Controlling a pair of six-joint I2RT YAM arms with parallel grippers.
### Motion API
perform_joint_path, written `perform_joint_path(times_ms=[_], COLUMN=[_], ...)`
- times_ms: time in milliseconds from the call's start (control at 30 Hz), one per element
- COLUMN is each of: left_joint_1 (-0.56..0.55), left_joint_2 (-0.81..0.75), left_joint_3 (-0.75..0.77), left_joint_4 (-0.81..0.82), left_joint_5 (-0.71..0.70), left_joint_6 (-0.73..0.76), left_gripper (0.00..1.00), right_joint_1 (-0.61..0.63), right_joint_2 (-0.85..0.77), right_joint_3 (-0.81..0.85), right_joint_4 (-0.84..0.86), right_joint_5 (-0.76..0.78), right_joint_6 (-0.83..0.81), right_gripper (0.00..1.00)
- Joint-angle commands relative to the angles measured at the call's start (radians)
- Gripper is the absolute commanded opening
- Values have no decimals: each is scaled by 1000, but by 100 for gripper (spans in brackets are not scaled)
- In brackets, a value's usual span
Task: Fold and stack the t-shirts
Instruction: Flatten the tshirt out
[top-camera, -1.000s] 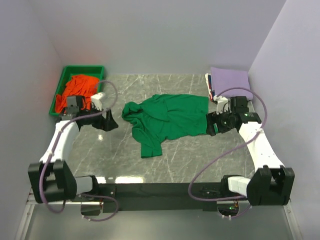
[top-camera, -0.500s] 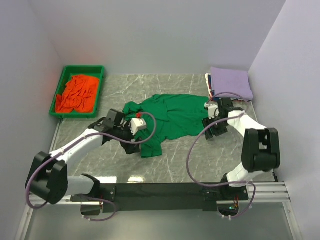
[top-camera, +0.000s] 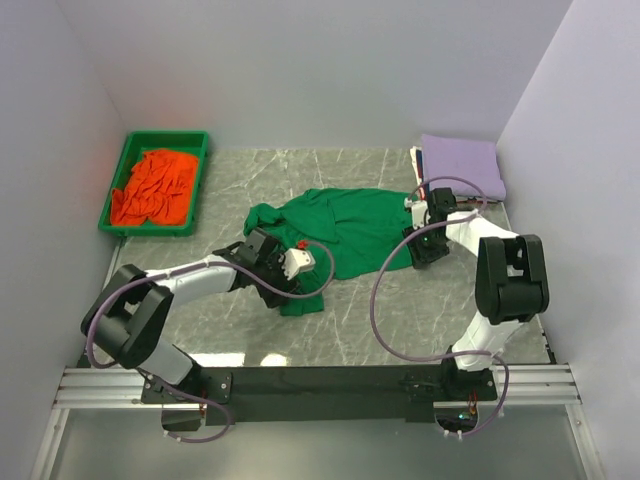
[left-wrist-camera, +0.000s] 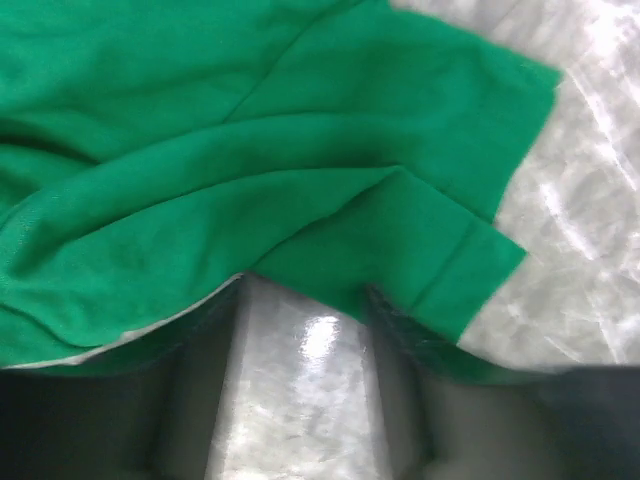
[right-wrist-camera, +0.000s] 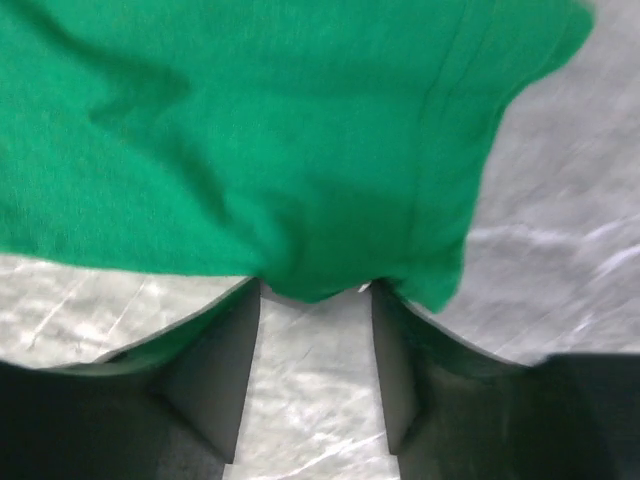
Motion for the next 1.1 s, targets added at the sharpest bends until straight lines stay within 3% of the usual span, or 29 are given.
perform_joint_path(times_ms=[0,67,133,167,300,400,500,667,733,767,867,967,1067], left_joint_1=[-10,-5,-2,3,12,12,12,26,27,41,142,239,245], left_joint_2=[27,1,-85,-120,-349,-478,-547,-535,-523,-510,-484,-411,-322], left_joint_3=[-1,-20,-37,-54,-89,-96,-48,18,44,47,88,211,308], left_joint_4=[-23,-61,-152,-185,-391,-535,-666,-860,-891,-905,-901,-864,-715], left_joint_5=[-86,-83,-39,-23,38,46,31,-25,-47,-78,-74,-6,29], left_joint_6=[8,23,64,78,164,236,294,389,388,391,426,453,378], left_gripper=[49,31,17,10,1,1,1,3,13,16,29,39,45], right_joint_1=[11,17,30,36,76,99,100,100,99,93,80,66,60], right_joint_2=[48,53,33,22,-73,-165,-254,-320,-328,-331,-349,-334,-259], right_joint_3=[31,26,6,-7,-102,-182,-205,-190,-156,-121,-58,26,45], right_joint_4=[16,-4,-38,-50,-115,-199,-297,-460,-538,-555,-601,-596,-489], right_joint_5=[42,44,31,28,4,-18,-33,-42,-56,-61,-107,-142,-130], right_joint_6=[3,-5,-20,-28,-81,-136,-219,-320,-362,-367,-382,-361,-283], right_gripper=[47,30,5,0,0,0,0,0,17,35,51,52,52])
